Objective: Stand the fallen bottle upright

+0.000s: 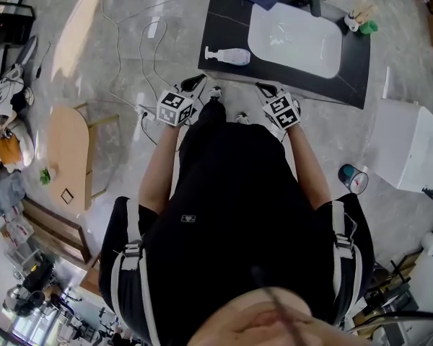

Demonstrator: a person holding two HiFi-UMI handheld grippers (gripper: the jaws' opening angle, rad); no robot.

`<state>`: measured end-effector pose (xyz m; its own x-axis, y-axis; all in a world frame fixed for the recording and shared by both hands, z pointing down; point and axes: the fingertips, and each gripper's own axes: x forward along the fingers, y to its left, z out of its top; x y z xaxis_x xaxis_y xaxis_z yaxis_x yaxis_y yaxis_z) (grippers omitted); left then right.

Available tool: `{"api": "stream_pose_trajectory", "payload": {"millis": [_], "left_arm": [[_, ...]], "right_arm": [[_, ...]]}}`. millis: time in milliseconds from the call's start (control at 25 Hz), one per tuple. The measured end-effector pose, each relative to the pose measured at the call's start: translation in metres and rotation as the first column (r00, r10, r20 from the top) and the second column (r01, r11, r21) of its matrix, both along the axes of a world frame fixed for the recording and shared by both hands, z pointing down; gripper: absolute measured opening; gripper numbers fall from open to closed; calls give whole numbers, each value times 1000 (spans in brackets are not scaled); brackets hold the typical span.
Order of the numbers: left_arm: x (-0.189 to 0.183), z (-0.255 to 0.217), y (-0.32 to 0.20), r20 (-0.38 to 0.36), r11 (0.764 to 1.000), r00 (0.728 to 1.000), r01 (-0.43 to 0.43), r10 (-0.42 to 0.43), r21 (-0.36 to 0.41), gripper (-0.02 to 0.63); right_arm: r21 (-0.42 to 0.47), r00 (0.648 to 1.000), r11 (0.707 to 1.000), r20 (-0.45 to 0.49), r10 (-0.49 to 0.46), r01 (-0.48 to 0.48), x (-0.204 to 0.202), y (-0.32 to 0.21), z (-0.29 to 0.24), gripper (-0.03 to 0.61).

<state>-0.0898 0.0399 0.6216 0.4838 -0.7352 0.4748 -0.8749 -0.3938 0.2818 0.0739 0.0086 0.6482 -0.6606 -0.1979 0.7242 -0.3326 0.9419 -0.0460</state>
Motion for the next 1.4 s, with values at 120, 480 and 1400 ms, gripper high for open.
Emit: {"api": "stream_pose_trajectory", "payload": {"millis": [120, 480, 1400], "left_arm": [[-8, 3, -6, -3, 1000, 1000, -12, 12, -6, 20], [-28, 18, -23, 5, 997, 998, -67, 68, -27, 20], [-50, 55, -66, 15, 962, 964, -264, 266, -66, 21]], "right_arm": [[2, 1000, 1000, 1, 9, -9, -9, -5, -5, 63], [-3, 999, 999, -22, 47, -47, -23, -21, -4, 63], [-33, 976, 976, -34, 216, -217, -47, -46, 17, 63]]}}
